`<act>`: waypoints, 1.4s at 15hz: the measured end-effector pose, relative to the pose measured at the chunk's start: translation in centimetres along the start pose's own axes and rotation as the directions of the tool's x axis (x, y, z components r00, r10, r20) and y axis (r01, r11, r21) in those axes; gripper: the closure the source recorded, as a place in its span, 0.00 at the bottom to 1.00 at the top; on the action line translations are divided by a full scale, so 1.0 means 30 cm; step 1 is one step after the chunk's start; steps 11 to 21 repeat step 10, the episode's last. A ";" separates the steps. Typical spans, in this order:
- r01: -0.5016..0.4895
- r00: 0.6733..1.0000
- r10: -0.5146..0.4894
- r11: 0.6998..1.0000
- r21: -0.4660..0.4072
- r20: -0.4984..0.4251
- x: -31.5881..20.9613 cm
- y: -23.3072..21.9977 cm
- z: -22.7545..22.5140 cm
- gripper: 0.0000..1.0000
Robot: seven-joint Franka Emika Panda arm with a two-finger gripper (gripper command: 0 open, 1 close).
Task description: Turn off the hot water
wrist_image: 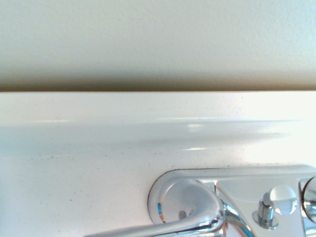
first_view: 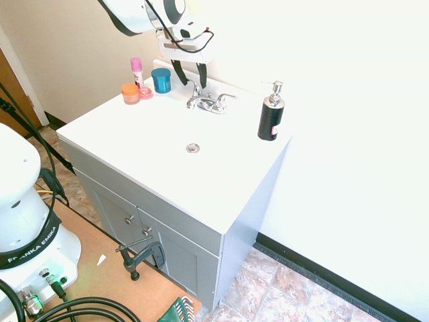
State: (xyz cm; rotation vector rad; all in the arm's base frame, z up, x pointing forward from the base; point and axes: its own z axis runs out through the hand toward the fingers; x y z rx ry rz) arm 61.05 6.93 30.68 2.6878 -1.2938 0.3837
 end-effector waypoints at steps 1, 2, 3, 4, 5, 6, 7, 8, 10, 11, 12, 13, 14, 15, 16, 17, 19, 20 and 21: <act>-0.008 1.000 0.008 1.000 0.006 0.014 0.001 0.004 -0.002 0.00; -0.012 0.999 0.012 1.000 0.019 0.033 0.005 0.015 -0.006 0.00; -0.016 0.999 0.014 1.000 0.026 0.049 0.005 0.042 -0.008 0.00; -0.028 0.998 0.027 0.999 0.029 0.060 0.007 0.080 -0.008 0.00; -0.040 0.997 0.038 0.999 0.034 0.073 0.007 0.127 -0.008 0.00; -0.050 0.995 0.046 0.998 0.040 0.086 -0.001 0.176 -0.008 0.00; -0.058 0.994 0.054 0.997 0.047 0.096 -0.017 0.220 -0.015 0.00; -0.064 0.993 0.058 0.997 0.052 0.101 -0.040 0.261 -0.028 0.00; -0.067 0.992 0.060 0.996 0.057 0.108 -0.098 0.338 -0.054 0.00; -0.067 0.992 0.060 0.996 0.057 0.108 -0.098 0.338 -0.054 0.00; -0.067 0.992 0.060 0.996 0.057 0.108 -0.098 0.338 -0.054 0.00; -0.067 0.992 0.060 0.996 0.057 0.108 -0.098 0.338 -0.054 0.00; -0.067 0.992 0.060 0.996 0.057 0.108 -0.098 0.338 -0.054 0.00; -0.067 0.992 0.060 0.996 0.057 0.108 -0.098 0.338 -0.054 0.00; -0.067 0.992 0.060 0.996 0.057 0.108 -0.098 0.338 -0.054 0.00; -0.067 0.992 0.060 0.996 0.057 0.108 -0.098 0.338 -0.054 0.00; -0.067 0.992 0.060 0.996 0.057 0.108 -0.098 0.338 -0.054 0.00; -0.067 0.992 0.060 0.996 0.057 0.108 -0.098 0.338 -0.054 0.00; -0.067 0.992 0.060 0.996 0.057 0.108 -0.098 0.338 -0.054 0.00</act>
